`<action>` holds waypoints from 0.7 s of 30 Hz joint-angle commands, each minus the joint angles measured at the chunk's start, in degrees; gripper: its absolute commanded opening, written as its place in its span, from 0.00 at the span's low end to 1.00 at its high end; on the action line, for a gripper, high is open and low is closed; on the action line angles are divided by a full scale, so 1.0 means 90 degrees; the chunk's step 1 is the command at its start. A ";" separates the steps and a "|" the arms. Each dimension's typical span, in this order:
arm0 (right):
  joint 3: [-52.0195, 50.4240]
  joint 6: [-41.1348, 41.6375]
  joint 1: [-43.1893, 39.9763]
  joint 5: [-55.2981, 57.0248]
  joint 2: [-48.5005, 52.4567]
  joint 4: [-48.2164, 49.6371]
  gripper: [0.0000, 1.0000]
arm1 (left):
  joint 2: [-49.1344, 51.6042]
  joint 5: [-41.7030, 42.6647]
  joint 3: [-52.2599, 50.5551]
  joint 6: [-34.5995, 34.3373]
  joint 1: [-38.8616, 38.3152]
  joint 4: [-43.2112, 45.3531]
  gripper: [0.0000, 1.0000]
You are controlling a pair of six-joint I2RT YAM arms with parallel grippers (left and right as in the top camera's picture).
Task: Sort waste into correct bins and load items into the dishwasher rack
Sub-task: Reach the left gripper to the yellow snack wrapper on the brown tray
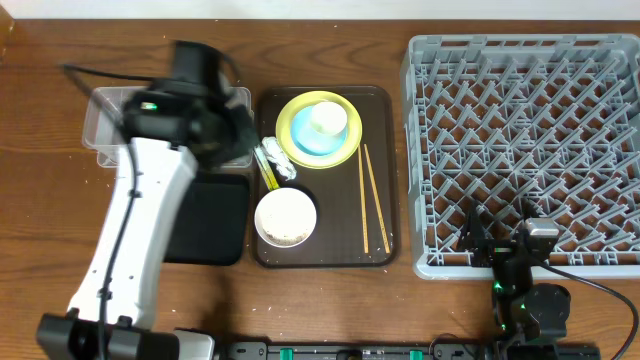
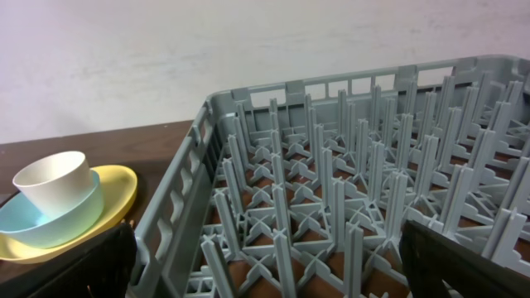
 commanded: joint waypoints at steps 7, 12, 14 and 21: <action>-0.0007 0.0049 0.0029 0.0039 -0.0015 -0.0022 0.99 | 0.0595 -0.1872 -0.1095 -0.0792 -0.0954 0.0923 0.45; -0.0007 0.0049 0.0029 0.0039 -0.0015 -0.0022 0.99 | 0.1037 -0.1853 -0.1285 -0.0996 -0.0954 0.1292 0.45; -0.0007 0.0046 0.0029 0.0039 -0.0015 -0.0022 0.99 | 0.1217 -0.1826 -0.1285 -0.1008 -0.0962 0.1404 0.45; -0.0007 0.0046 0.0029 0.0039 -0.0015 -0.0022 0.99 | 0.1766 -0.1826 -0.1285 -0.1010 -0.0967 0.1637 0.45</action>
